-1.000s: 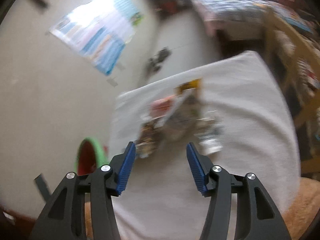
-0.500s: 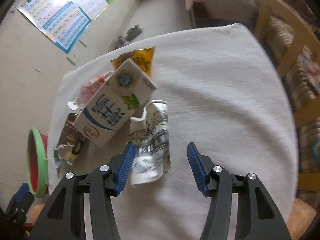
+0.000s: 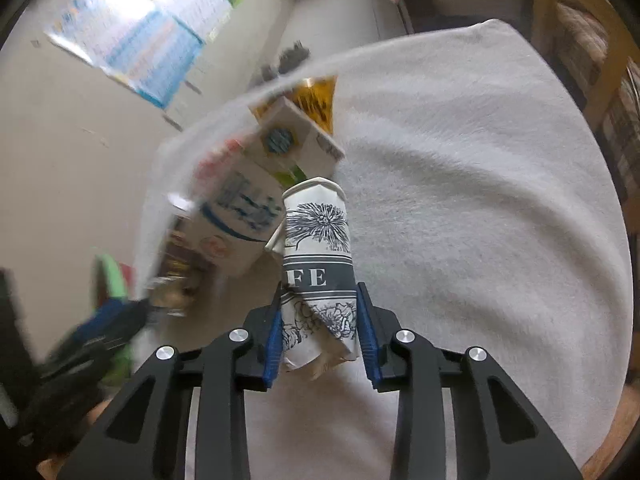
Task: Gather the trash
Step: 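Move both open grippers back to the trash pile on the table, then grasp the white paper cup with the right gripper while the left grasps the brown wrapper, then lift the paper cup and brown wrapper and carry them toward the bin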
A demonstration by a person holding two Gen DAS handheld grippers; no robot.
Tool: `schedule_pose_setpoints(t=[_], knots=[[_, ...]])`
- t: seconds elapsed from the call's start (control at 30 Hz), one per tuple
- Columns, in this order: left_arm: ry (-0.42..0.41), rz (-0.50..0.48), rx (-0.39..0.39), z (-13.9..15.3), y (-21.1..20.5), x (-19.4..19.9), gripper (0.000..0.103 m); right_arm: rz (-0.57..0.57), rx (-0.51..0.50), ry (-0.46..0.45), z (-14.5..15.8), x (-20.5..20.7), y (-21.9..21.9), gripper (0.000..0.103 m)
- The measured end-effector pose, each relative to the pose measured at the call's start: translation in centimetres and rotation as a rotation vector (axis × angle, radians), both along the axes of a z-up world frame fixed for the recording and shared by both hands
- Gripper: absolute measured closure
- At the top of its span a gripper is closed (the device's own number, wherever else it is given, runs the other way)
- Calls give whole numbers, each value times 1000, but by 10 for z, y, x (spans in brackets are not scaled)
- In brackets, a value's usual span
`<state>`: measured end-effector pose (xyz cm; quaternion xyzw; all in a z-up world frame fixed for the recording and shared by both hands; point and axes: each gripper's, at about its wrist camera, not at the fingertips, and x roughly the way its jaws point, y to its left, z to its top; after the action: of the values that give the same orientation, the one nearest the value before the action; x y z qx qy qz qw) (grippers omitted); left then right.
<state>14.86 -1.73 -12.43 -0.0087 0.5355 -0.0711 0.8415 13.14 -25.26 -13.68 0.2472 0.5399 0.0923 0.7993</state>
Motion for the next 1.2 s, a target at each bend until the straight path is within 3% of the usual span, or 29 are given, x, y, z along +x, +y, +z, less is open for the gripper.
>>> schedule_pose_setpoints(t=[0.1,0.3,0.37,0.43,0.93,1.2], knots=[[23,-17,11,-9,-10,11,27,-74,26,-42,15,-33,-20,71],[69,-47,61,-28,-29,24,29,-127,33,-59,25,-56,-34,71],[81,-63,88,-32,-33,23,47,-135,40,-64,26,-57,-37,71],[99,-81,104,-34,-33,21,53,-136,39,-69,27,-56,-34,71],[-22,-50,-3,25,-9,-41,54,-117,46,-65,25,-54,-21,71],[-16,-70,-42,33,-16,-58,54,-88,38,-59,23,-55,-10,70]])
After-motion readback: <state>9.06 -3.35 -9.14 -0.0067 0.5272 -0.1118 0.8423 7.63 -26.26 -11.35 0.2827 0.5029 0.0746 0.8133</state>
